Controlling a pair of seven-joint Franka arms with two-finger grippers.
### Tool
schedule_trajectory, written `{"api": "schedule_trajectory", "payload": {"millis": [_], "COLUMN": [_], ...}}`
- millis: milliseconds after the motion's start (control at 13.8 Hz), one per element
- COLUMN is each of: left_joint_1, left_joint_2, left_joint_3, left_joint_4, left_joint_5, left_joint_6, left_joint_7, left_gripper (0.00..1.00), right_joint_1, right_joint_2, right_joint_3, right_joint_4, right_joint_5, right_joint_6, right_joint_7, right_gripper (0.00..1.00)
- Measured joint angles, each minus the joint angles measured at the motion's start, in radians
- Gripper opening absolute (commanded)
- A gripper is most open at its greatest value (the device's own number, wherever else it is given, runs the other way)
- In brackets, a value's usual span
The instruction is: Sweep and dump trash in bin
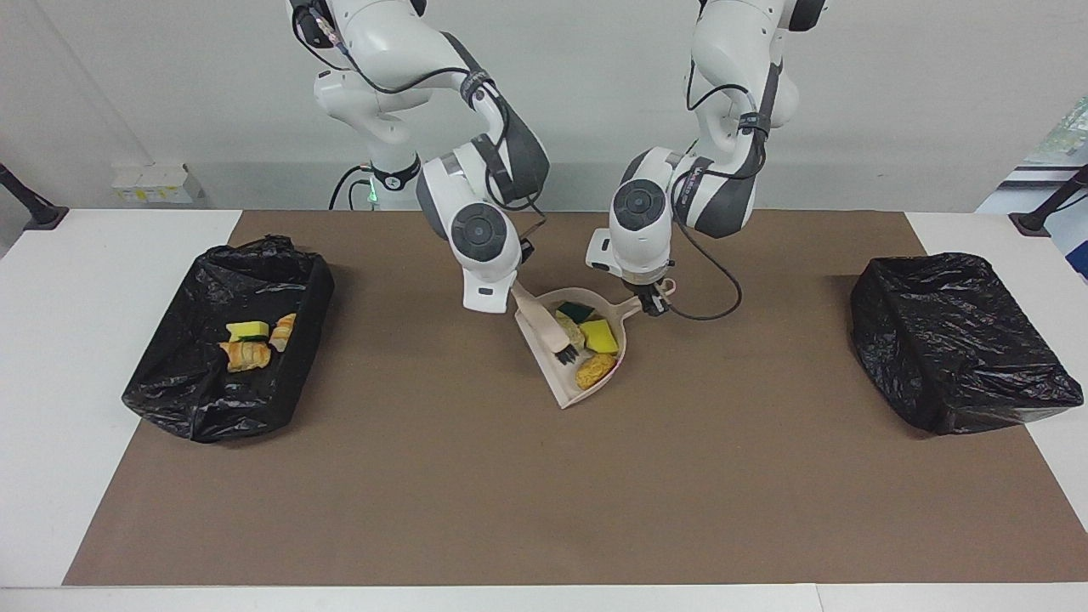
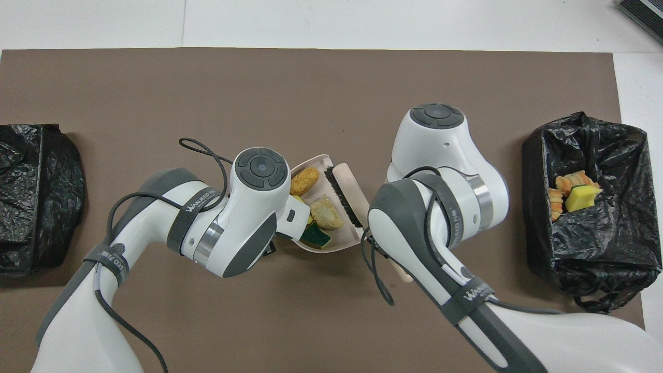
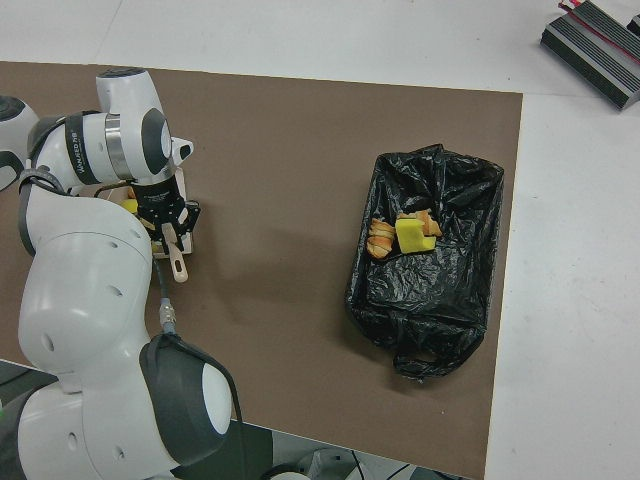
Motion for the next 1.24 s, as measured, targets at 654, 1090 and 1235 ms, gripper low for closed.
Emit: {"api": "schedule_trajectory", "payload": {"millis": [654, 1090, 1235], "left_joint_1": [0.158, 0.398, 0.489], "left_joint_2": [-0.249, -0.360, -0.360], "left_joint_3": [0.016, 0.031, 0.033], "left_joint_4": [-0.162, -0.157, -0.117], "left_joint_5": [0.009, 0.041, 0.072], "left_joint_6": [0.070, 0.064, 0.069], "left_joint_7": [0.298, 0.606, 0.702], "left_gripper": [0.00, 0.00, 0.00], "right_joint_1": [-0.169, -0.179, -0.109], "right_joint_2": [-0.096, -0.223, -0.267], "right_joint_3": [-0.011, -0.006, 0.001], "right_joint_4": [-0.109, -0.351, -0.406], "right_joint_5": [-0.100, -0.150, -0.126], "right_joint_6": [-0.111, 0.005, 0.027], "right_joint_7": [0.271, 0.358, 0.419], "right_gripper": [0.00, 0.00, 0.00]}}
